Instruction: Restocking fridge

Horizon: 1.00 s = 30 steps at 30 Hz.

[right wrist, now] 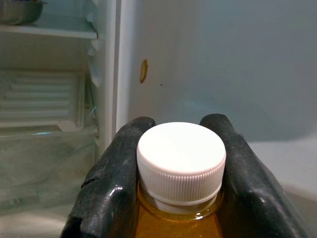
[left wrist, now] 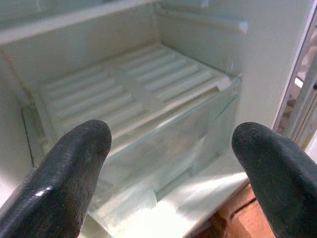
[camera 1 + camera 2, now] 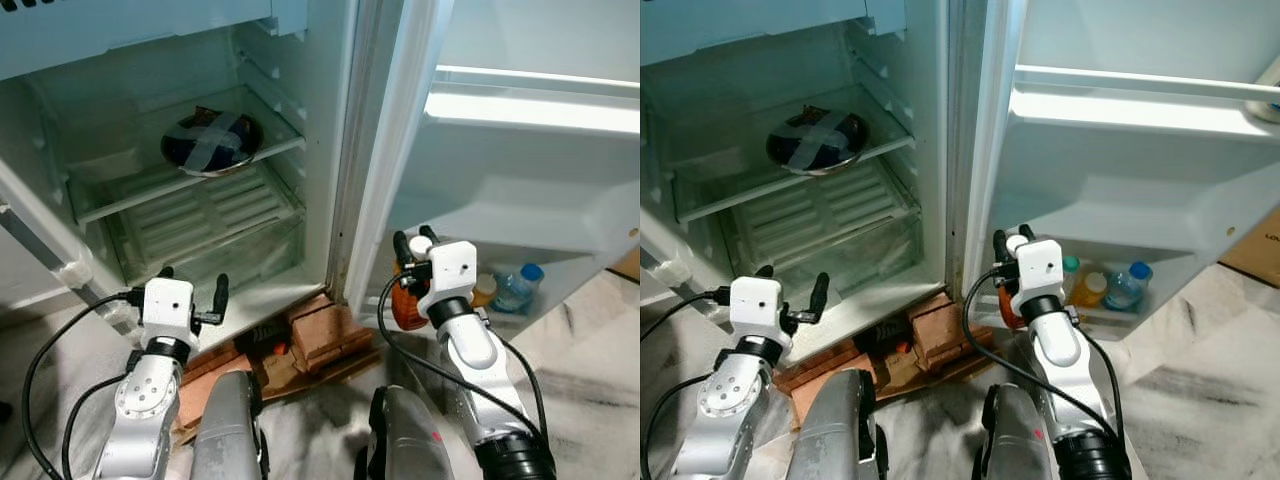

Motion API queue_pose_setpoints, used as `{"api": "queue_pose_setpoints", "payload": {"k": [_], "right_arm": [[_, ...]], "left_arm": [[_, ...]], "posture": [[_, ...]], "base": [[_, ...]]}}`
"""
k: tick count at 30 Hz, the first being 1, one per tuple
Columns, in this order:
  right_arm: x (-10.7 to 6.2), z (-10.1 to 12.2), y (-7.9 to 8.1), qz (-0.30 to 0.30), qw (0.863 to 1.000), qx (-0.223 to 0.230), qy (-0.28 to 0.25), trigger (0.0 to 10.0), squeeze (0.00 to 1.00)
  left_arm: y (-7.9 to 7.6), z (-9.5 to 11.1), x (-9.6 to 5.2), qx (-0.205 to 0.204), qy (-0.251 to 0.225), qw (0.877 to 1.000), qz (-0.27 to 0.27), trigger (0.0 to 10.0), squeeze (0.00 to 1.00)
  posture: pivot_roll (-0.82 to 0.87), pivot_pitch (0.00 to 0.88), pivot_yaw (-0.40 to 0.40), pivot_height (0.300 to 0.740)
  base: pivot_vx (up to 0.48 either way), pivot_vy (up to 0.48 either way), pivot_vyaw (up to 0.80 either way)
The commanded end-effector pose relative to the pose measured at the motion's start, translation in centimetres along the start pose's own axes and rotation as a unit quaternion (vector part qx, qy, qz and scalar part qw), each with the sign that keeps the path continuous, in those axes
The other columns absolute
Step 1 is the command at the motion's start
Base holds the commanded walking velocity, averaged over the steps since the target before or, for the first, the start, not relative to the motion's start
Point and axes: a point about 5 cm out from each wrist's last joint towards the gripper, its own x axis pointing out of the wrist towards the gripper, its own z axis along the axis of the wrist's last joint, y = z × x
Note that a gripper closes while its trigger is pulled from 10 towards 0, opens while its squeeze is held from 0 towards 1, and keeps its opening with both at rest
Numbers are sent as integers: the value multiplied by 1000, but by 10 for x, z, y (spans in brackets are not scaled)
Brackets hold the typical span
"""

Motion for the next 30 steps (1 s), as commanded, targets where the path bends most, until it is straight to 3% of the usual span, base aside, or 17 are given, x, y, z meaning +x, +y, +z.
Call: {"api": "queue_pose_setpoints", "payload": {"k": [1, 5, 19, 22, 30], "right_arm": [[3, 1, -3, -10, 1000, -2, -1, 10000, 0], [4, 0, -1, -9, 1000, -14, 2, 10000, 0], [25, 6, -4, -21, 999, -50, 0, 10000, 0], [39, 20, -9, -33, 998, -47, -30, 10000, 0], [79, 57, -20, -40, 989, -108, -95, 10000, 0]], "left_arm": [[2, 1, -3, 8, 3, 1000, -4, 10000, 0], [3, 1, -6, 8, 6, 1000, -2, 10000, 0], [13, 9, -17, 13, 13, 1000, 4, 10000, 0], [18, 15, -22, 16, 13, 1000, 4, 10000, 0], [21, 22, -34, 22, 26, 999, -7, 10000, 0]], "posture": [[89, 158, -17, 591], [96, 179, -18, 561], [126, 275, -17, 561], [140, 317, -13, 561], [194, 374, -8, 561]], "base": [[0, 0, 0], [0, 0, 0], [0, 0, 0], [0, 0, 0], [0, 0, 0]]}}
